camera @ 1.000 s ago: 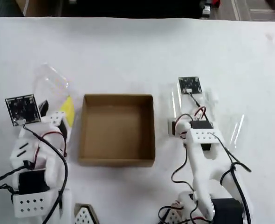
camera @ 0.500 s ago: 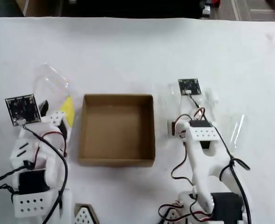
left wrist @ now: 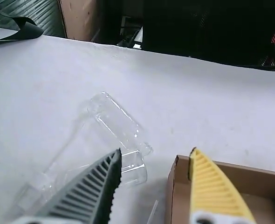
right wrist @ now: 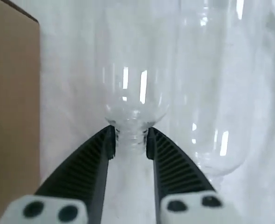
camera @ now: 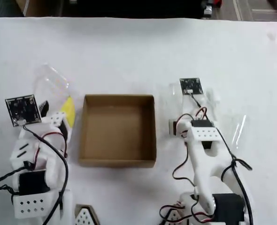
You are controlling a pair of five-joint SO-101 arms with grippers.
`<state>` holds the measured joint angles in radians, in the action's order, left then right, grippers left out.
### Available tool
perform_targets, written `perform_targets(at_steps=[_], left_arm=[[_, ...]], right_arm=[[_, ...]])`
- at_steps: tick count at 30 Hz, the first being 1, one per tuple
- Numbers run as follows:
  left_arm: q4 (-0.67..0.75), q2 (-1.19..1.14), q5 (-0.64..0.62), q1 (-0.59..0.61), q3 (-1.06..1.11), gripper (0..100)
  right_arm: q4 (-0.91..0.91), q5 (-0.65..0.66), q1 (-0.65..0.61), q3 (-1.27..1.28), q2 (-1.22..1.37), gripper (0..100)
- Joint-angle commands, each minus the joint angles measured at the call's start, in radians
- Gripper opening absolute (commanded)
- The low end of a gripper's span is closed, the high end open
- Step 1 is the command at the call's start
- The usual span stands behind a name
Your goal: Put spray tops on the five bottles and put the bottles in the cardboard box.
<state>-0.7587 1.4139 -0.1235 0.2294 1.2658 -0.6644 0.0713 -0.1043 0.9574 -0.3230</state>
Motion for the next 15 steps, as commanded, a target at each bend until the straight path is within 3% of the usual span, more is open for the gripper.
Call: perform_targets(at_steps=[1,6,11,15], left_arm=[[0.009,0.012,0.011,-0.013,-0.006,22],[0.009,0.012,0.011,-0.013,-0.006,22],[0.014,0.013,0.006,-0.015,-0.006,22],[0.037,0.013,0.005,-0.048,-0.005,23]], right_arm=[[-0.094,0.000,0.030,-0.060,-0.127,1.6],[-0.252,0.021,0.044,-0.071,-0.358,1.6],[-0.437,0.183,-0.007,-0.133,-0.565,1.6],[-0.601,0.385,-0.107,-0.218,-0.671,1.6]])
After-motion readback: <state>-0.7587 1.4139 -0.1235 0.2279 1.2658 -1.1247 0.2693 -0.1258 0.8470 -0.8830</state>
